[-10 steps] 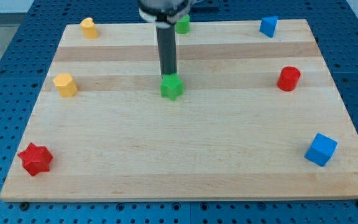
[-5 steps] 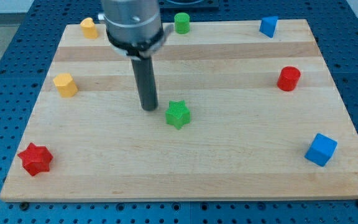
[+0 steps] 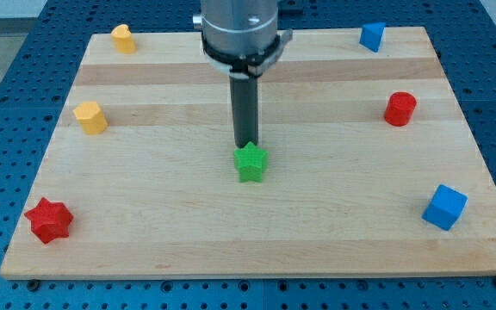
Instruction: Push the green star to the bottom center
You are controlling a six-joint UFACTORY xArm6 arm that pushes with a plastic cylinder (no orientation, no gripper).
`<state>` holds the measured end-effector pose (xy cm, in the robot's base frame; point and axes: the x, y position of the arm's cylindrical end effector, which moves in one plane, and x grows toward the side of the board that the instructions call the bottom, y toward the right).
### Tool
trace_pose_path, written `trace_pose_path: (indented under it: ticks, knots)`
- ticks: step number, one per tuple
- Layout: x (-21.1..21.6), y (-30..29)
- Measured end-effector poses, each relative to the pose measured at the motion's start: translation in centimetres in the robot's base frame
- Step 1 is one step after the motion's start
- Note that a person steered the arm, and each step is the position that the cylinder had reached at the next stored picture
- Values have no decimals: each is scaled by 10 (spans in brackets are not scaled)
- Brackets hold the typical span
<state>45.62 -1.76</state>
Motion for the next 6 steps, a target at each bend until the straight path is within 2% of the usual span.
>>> trace_pose_path:
  ticks: [1,3,4,5,6]
  knots:
    - [41,0]
    - [15,1]
    - [30,18]
    - [62,19]
    - [72,18]
